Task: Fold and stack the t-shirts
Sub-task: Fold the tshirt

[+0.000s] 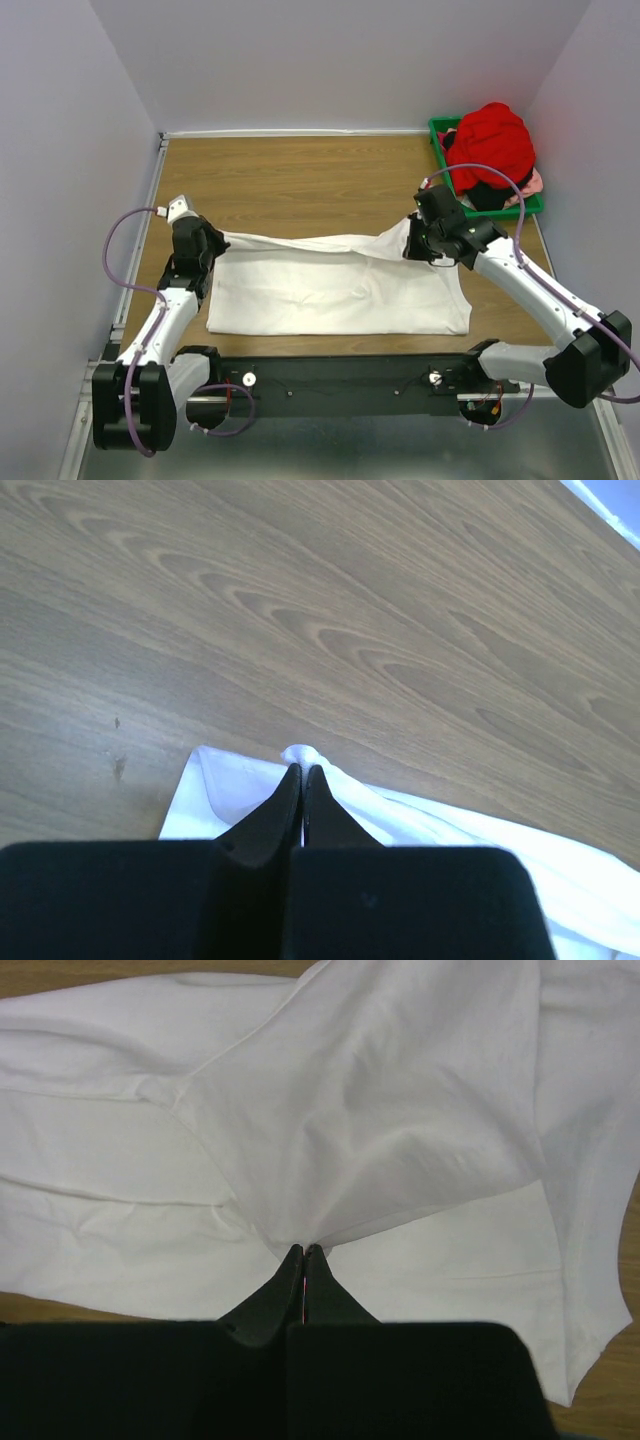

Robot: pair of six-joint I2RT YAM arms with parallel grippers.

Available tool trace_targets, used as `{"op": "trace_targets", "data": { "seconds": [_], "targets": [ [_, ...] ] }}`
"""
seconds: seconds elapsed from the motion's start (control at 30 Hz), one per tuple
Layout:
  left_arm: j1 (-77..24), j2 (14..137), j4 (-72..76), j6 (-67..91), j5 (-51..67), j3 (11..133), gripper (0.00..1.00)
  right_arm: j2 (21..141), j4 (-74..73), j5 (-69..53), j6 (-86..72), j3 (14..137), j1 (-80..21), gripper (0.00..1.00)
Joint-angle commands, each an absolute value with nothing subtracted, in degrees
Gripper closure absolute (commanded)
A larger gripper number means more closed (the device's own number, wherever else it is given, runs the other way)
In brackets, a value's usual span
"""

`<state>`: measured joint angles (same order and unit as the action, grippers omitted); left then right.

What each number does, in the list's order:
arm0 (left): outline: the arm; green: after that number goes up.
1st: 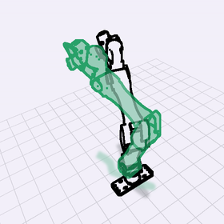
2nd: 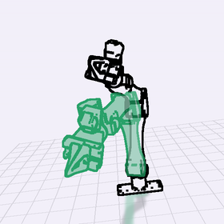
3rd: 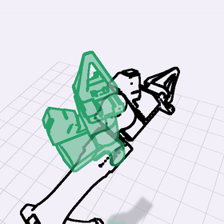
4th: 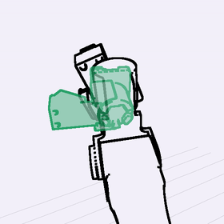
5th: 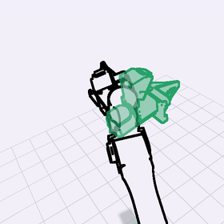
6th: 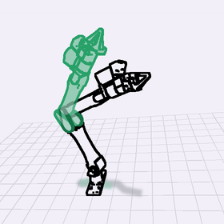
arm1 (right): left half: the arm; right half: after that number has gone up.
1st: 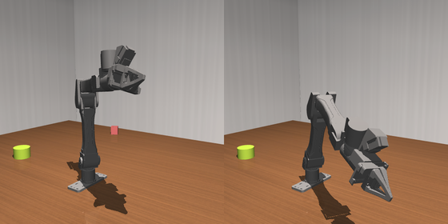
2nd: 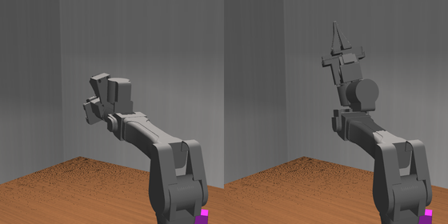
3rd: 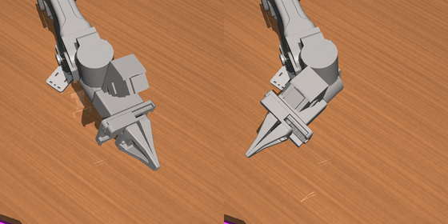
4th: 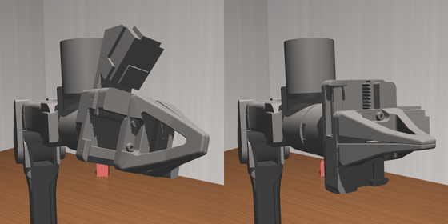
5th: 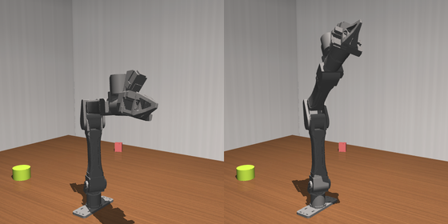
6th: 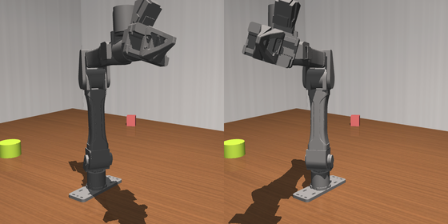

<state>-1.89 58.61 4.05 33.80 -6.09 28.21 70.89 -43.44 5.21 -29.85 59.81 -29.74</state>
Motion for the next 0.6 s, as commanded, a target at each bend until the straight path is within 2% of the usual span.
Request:
{"op": "trace_targets", "data": {
  "seconds": [0.0,0.27,0.33,0.4,0.47,0.5,0.57],
  "targets": [
    [-2.1,54.7,0.5,36.6,-8.8,26.5,1.0,68.6,-47.8,6.8,-32.2,58.6,-31.1,1.0],
    [-2.1,49.1,-5.2,38.2,-11.5,25.7,1.0,65.2,-49.8,5.7,-34.9,55.3,-33.6,1.0],
    [-2.1,48.0,-6.4,39.5,-11.9,25.5,0.97,64.3,-49.8,5.3,-35.9,54.1,-34.6,1.0],
    [-2.1,45.4,-8.1,40.7,-13.0,25.8,0.87,64.0,-49.8,4.9,-36.5,53.2,-35.6,1.0],
    [-2.1,40.5,-10.0,42.4,-15.3,25.6,0.62,63.8,-49.7,4.7,-37.3,51.4,-36.9,1.0],
    [-2.1,38.4,-10.5,43.0,-16.3,25.5,0.54,63.6,-49.4,4.0,-37.4,50.8,-37.3,1.0],
    [-2.1,32.7,-11.5,43.6,-18.3,25.3,0.5,63.2,-48.4,2.4,-38.0,48.5,-38.4,1.0]
  ]
}}
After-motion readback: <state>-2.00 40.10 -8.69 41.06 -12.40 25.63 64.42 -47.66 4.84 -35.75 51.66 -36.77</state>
